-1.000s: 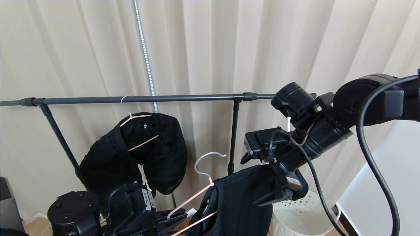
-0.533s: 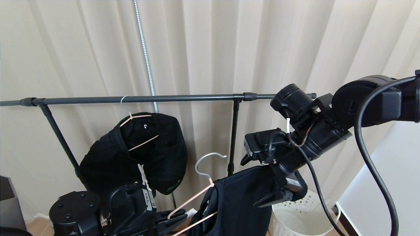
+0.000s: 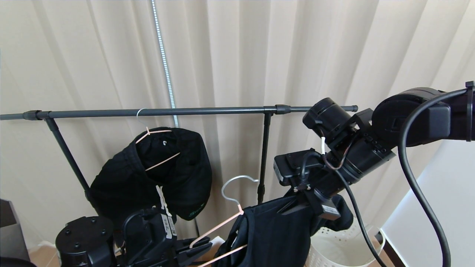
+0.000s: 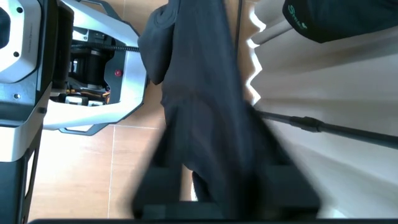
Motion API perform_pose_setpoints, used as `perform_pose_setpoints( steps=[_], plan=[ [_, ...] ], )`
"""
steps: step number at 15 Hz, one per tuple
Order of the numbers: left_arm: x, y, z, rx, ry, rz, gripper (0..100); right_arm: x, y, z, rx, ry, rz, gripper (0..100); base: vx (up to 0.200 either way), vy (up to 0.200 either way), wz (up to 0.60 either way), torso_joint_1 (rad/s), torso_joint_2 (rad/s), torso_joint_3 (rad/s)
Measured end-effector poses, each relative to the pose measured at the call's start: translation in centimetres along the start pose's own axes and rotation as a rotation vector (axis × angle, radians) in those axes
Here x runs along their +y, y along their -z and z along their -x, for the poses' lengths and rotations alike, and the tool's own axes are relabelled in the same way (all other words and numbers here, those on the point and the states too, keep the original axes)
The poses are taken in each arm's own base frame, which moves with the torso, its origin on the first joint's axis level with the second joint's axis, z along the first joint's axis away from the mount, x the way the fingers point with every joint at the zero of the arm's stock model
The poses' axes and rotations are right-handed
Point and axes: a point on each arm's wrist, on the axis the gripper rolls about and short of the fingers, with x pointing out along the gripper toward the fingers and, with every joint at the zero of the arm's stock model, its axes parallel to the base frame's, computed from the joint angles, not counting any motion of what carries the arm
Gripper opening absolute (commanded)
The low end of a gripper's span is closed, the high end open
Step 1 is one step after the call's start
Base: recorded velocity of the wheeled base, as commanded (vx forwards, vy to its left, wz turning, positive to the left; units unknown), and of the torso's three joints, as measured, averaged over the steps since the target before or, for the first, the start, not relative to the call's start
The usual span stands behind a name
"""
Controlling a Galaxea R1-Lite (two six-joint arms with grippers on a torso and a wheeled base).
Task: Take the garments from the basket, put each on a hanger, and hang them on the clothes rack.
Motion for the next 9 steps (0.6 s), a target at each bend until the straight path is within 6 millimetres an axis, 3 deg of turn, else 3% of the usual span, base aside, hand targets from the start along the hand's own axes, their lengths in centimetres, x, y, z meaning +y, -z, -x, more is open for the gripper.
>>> perform_pose_setpoints(
  steps=[9],
  plan=[
    [0.09,0.26,-0.12,0.012,-0.001,0.011,0,0.18,-0.15,0.36,-0.006,0.007,0.006,0,0.0,0.0,0.0,0.0,0.0,0.0]
  ],
)
